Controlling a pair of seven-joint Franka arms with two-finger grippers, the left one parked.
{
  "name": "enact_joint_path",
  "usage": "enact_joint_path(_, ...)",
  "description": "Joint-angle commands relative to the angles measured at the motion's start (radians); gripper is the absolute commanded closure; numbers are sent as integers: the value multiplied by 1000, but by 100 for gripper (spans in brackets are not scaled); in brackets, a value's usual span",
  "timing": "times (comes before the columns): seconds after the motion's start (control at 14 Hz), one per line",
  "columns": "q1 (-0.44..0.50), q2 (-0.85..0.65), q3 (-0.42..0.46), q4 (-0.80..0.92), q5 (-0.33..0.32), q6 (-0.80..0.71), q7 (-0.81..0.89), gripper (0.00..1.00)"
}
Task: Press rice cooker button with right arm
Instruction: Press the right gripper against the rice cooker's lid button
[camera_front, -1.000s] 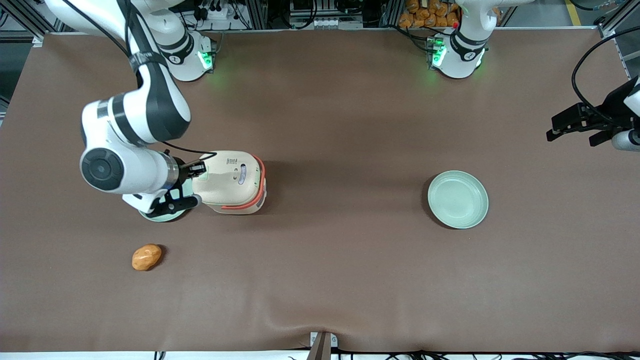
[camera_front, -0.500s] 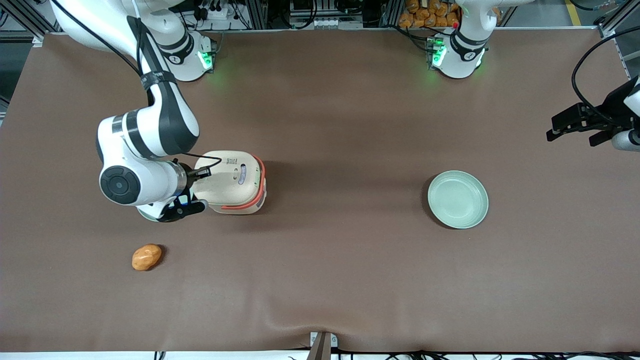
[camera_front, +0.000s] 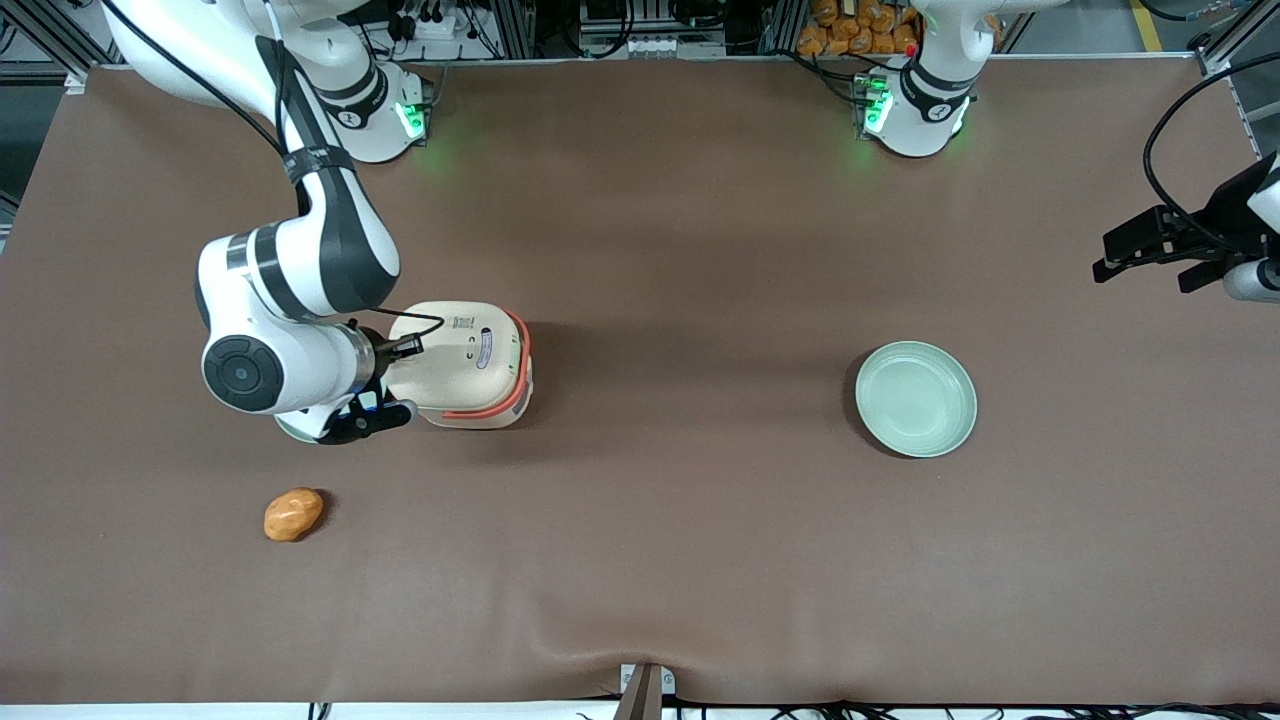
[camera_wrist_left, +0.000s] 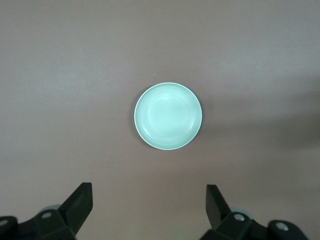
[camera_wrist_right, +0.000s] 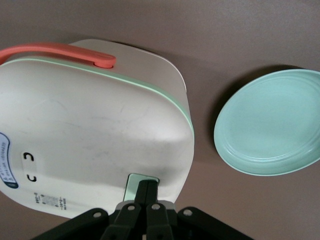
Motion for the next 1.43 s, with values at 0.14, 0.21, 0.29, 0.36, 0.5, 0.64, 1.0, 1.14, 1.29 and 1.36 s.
enact_joint_path(0.14, 1, 22, -3, -16, 7, 13, -8, 100)
enact_joint_path(0.21, 0, 28, -3, -16, 7, 16, -8, 100)
enact_joint_path(0.29, 0, 29, -3, -16, 7, 19, -8, 100)
enact_joint_path(0.36, 0, 29, -3, -16, 7, 22, -8, 100)
enact_joint_path(0.5, 0, 32, -3, -16, 7, 24, -8, 100)
enact_joint_path(0.64, 0, 25, -3, -10, 7, 19, -4, 100)
enact_joint_path(1.0, -2, -12, -1, 91, 8, -4, -1, 84)
enact_joint_path(1.14, -2, -12, 13, 134, 7, -54, 2, 76)
enact_joint_path(1.29, -3, -20, 22, 161, 8, -64, 2, 61)
enact_joint_path(1.36, -3, -24, 24, 175, 8, -64, 2, 54)
